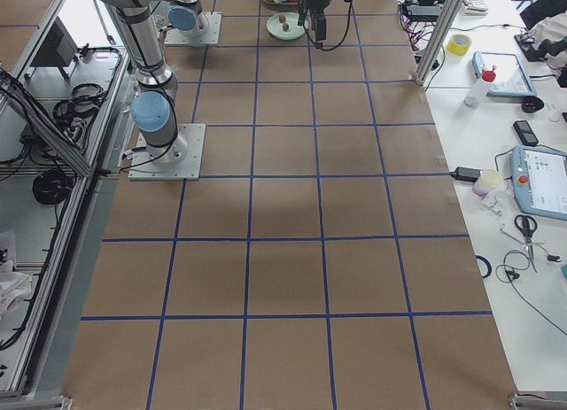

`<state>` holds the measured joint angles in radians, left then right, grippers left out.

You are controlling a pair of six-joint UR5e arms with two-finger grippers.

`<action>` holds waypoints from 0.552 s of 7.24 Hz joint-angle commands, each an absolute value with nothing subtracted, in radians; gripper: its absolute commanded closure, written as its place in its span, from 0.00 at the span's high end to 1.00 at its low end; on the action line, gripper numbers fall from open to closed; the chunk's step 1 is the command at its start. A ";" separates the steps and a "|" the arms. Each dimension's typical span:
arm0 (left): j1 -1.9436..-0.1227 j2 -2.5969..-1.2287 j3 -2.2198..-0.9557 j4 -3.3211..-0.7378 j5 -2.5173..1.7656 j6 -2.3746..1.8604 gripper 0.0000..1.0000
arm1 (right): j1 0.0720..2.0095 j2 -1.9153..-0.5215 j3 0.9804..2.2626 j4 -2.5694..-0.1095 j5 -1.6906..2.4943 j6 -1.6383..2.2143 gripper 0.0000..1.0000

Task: Collect all strawberries into plate
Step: 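Carry it onto the plate and release it with the left gripper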

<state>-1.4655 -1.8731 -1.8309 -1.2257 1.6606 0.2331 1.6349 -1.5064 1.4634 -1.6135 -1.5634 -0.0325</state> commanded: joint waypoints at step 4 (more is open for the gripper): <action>-1.356 -1.872 -1.875 -1.233 1.664 0.348 1.00 | 1.635 -1.506 1.463 -1.612 -1.565 -0.032 1.00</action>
<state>-1.3625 -1.8776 -1.8775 -1.2319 1.6656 0.3412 1.6352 -1.5068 1.4634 -1.6124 -1.5644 -0.0326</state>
